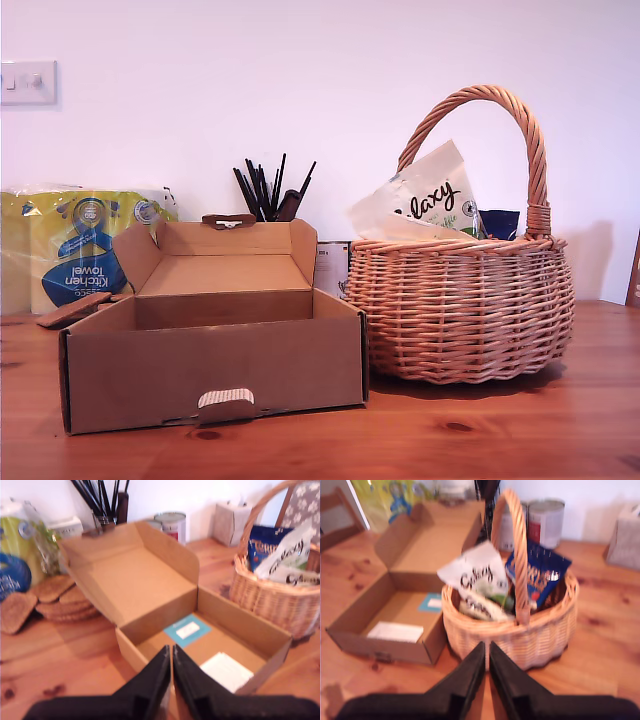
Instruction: Move the bags of Easter eggs from the cardboard box on the left into the woven basket on the right side.
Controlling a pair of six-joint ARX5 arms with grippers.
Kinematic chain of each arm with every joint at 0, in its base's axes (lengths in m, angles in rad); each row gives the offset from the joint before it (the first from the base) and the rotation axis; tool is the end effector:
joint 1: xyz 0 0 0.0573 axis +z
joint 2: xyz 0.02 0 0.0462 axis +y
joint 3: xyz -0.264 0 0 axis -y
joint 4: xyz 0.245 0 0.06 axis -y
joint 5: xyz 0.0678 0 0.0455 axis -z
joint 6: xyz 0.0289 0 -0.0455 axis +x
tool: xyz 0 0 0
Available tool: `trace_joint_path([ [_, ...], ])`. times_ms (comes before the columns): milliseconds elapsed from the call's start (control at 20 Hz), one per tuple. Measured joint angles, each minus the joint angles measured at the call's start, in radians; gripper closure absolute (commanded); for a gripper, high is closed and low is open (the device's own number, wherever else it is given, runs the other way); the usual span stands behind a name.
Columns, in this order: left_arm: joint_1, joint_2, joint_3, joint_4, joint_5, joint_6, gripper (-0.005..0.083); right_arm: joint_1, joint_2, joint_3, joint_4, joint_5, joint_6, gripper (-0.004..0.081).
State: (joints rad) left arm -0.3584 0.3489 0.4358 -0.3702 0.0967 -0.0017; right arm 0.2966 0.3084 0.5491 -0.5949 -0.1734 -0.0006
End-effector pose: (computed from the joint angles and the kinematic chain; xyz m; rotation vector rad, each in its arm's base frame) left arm 0.0959 -0.0389 0.2478 0.0356 0.2837 -0.4518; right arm 0.0773 0.0288 0.2669 -0.0226 0.3566 0.4651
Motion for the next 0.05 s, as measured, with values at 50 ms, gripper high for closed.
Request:
trace_joint_path([
  [50,0.000,0.000,0.000,-0.012,0.000,0.000,0.0795,0.000,0.000,0.000,-0.013,0.000,0.000,0.0782],
])
